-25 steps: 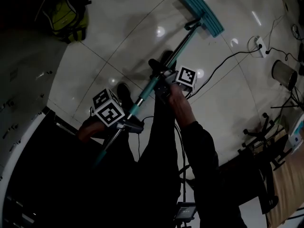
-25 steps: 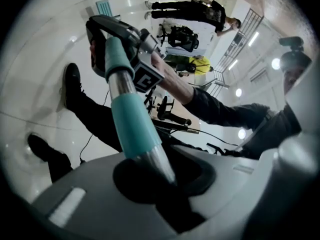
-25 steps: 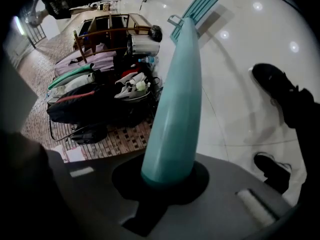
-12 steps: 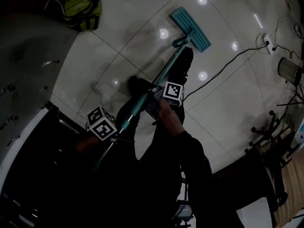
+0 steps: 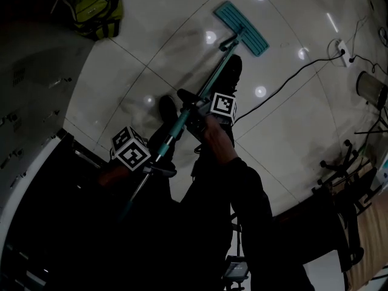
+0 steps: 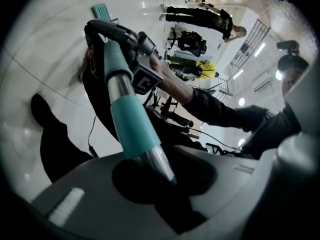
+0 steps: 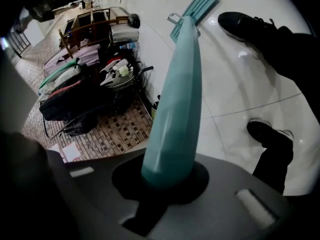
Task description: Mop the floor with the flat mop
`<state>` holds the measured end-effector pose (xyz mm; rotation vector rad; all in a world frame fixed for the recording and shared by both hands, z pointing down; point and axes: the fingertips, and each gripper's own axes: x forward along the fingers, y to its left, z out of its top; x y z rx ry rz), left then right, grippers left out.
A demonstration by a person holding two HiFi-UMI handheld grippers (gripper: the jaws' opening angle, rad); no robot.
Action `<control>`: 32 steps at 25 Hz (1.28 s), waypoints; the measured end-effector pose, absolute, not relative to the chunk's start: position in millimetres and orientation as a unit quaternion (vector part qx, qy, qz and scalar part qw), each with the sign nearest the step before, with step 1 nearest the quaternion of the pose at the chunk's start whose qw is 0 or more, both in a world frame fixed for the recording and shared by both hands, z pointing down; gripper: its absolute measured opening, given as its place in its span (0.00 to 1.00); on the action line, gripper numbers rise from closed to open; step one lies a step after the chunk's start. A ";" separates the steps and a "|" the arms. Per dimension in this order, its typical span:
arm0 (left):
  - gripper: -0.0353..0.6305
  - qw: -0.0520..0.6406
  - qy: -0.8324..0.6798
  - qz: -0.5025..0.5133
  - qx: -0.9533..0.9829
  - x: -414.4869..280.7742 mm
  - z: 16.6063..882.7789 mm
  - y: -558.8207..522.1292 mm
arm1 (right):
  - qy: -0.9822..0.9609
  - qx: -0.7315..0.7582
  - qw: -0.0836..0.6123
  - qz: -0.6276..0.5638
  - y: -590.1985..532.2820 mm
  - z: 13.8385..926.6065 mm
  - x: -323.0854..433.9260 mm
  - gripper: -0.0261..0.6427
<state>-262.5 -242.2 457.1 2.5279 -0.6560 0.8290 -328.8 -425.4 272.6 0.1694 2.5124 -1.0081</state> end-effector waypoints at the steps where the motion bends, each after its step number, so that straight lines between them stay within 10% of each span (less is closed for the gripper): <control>1: 0.20 0.200 -0.233 0.290 0.906 -252.2 447.4 -245.9 | 0.904 0.060 0.214 -0.364 -428.8 262.7 -319.7 0.09; 32: 0.17 0.172 -0.210 0.309 0.911 -3.6 184.2 -387.4 | 0.908 0.016 0.268 -0.323 -566.2 -13.8 -45.6 0.10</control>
